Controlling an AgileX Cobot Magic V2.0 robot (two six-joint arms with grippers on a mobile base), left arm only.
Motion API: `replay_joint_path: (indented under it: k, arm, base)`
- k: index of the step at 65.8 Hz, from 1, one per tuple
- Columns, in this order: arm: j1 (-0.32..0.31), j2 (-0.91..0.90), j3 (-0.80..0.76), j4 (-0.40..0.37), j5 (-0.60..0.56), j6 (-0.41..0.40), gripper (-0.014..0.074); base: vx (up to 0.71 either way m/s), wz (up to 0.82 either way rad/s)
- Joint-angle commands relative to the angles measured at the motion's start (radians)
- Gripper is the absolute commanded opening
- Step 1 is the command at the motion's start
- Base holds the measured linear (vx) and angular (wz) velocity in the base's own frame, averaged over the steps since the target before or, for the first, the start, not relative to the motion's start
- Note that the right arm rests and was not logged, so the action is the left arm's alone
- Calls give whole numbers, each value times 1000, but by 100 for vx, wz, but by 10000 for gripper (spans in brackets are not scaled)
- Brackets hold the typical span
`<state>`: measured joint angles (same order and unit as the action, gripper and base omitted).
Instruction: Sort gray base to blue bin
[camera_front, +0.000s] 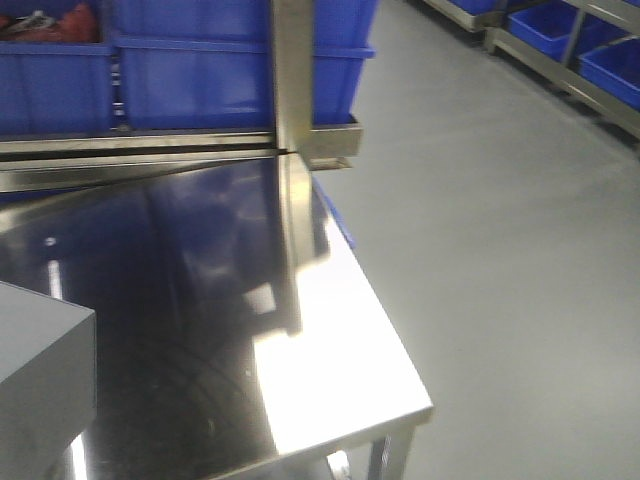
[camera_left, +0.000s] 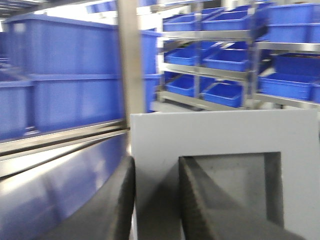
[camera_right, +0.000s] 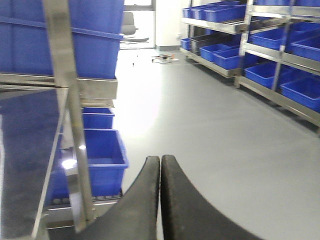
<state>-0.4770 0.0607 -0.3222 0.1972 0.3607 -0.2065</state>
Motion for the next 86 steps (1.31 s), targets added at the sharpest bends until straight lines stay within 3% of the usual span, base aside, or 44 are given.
replay_joint_path:
  k: [1,50,86]
  arm:
    - [-3,10,-27,1,-109,-14,-6]
    - [-3,10,-27,1,-109,-14,-6]
    - [-3,10,-27,1,-109,-14,-6]
  base:
    - [-12,-48]
    - [-12,-54]
    - [-6,-82]
